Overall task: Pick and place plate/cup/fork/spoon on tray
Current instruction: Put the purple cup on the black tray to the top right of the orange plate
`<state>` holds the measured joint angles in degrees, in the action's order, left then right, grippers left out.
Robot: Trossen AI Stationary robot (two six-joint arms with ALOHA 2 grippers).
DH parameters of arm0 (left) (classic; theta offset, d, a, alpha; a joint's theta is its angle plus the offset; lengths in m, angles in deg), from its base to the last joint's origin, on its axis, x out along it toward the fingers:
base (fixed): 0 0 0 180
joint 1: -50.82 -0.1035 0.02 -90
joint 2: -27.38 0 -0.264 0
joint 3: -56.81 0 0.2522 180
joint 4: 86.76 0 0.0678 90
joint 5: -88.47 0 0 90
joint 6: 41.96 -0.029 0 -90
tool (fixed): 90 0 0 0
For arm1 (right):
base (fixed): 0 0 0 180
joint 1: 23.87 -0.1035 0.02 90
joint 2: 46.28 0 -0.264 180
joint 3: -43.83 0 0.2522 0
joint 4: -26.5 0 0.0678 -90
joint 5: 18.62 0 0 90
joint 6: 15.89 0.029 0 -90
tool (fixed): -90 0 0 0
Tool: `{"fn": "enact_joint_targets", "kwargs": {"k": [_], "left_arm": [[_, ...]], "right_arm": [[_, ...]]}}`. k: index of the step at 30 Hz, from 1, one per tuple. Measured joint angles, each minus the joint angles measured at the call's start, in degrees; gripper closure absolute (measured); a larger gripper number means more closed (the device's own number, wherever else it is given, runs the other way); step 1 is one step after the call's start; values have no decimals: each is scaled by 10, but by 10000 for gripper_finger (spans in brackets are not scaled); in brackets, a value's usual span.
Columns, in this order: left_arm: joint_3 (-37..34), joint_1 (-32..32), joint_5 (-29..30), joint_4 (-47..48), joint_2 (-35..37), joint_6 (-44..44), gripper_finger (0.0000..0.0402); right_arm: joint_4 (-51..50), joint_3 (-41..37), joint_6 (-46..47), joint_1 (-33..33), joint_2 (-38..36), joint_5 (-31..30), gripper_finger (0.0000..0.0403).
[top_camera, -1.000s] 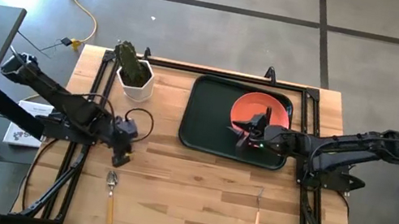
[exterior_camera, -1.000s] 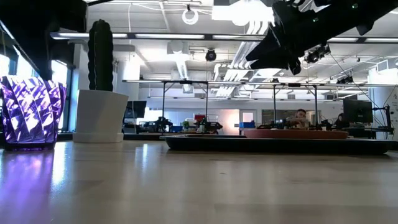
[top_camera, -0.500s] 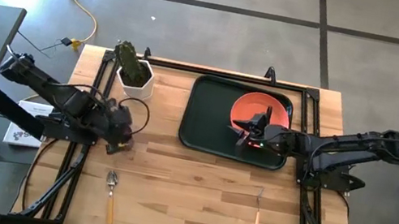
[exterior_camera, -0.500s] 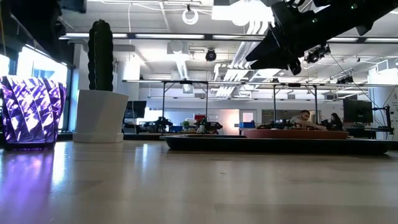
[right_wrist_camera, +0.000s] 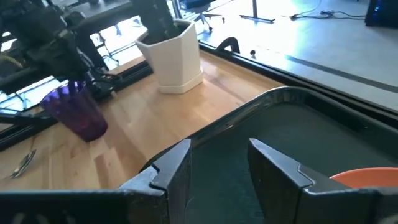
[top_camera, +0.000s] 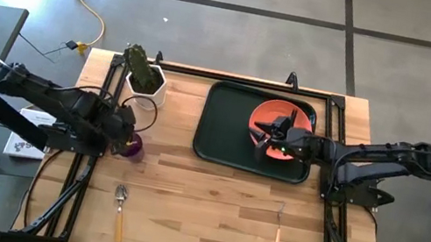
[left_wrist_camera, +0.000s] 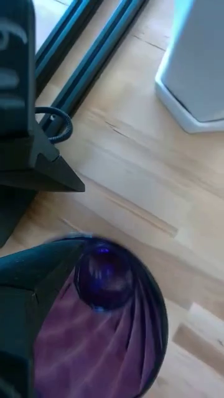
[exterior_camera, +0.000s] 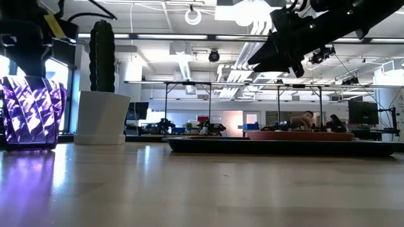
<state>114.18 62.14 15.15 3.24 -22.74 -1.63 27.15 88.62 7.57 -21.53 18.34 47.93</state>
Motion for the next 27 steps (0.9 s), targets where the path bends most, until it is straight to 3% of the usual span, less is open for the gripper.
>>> {"fn": "enact_joint_targets", "kwargs": {"k": [5,12,18,21,27], "left_arm": [[-3,-26,-7,-27,9,-29,275],[-52,-51,-67,-110,6,-75,275],[-72,-83,-83,-121,-10,-67,278],[-72,-87,-87,-140,-16,-82,302],[-72,-105,-123,-201,-27,-123,391]], "right_arm": [[0,0,-5,4,0,-1,253],[-3,0,-13,4,0,1,253],[-8,0,-15,4,0,19,253],[-14,0,-15,4,0,23,253],[-32,0,-8,1,0,31,253]]}}
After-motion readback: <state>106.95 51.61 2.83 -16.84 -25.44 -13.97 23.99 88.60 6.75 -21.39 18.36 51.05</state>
